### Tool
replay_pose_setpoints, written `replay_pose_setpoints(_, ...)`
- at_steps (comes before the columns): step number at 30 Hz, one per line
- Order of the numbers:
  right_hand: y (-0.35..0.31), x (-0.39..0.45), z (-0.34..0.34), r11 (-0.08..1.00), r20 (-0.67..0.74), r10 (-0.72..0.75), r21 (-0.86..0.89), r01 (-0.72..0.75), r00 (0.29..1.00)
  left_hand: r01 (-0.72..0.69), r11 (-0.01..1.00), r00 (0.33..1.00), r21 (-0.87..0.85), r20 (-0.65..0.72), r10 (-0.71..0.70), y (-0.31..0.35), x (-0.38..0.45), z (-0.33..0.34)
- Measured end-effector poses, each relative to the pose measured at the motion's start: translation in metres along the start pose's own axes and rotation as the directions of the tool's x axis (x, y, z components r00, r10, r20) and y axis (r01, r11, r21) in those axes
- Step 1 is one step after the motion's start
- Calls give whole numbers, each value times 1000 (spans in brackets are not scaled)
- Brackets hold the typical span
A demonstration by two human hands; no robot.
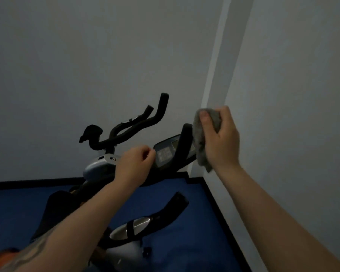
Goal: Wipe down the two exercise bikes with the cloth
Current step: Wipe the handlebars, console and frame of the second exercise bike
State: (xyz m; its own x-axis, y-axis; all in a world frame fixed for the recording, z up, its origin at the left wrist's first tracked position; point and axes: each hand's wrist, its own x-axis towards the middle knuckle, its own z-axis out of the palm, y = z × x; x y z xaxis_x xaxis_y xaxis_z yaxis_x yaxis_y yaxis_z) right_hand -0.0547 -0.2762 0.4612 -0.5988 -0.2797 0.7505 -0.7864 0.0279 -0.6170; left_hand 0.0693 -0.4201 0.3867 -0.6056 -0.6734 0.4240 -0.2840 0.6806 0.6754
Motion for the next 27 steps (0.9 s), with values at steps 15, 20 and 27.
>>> replay_pose_setpoints(15,40,-48,55,980,-155,-200,-36,197,967,-73,967,958,244,286,0,-32,-3,9)
replay_pose_setpoints(20,70,-108,55,981,86,-159,-97,167,984,-122,963,949,242,312,42,-32,-1,7)
replay_pose_setpoints(27,53,-106,67,997,-3,-25,-75,25,1000,-137,958,952,253,300,56,-27,-4,6)
